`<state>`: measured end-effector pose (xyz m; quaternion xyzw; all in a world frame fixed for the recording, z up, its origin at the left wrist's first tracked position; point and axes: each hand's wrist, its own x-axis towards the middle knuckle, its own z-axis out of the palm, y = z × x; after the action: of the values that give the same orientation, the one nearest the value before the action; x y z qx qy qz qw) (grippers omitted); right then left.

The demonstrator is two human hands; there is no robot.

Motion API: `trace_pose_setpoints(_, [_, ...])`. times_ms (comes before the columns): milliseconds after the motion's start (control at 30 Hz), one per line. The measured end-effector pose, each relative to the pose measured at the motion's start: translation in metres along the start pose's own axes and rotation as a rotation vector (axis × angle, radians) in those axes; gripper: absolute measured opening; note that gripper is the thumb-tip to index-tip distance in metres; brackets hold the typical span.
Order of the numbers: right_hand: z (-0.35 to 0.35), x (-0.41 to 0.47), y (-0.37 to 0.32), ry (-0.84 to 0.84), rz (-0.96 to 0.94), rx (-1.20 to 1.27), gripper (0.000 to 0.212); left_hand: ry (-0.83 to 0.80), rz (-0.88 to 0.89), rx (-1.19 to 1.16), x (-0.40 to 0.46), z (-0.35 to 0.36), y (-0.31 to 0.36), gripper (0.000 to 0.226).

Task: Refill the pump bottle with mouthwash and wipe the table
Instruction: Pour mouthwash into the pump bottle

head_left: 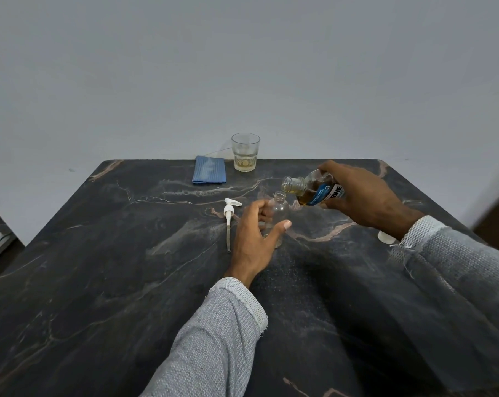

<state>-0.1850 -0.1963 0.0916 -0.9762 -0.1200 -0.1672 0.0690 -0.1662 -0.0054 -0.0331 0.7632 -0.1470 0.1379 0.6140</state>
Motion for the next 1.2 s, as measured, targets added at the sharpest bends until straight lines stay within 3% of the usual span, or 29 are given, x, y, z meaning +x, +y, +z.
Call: trace_pose_setpoints(1200, [-0.0063,0.0041,-0.0002,0.004,-0.032,-0.037,0.058,-0.01,0.001,-0.007,0.0018,-0.0002,-0.0022,0.044])
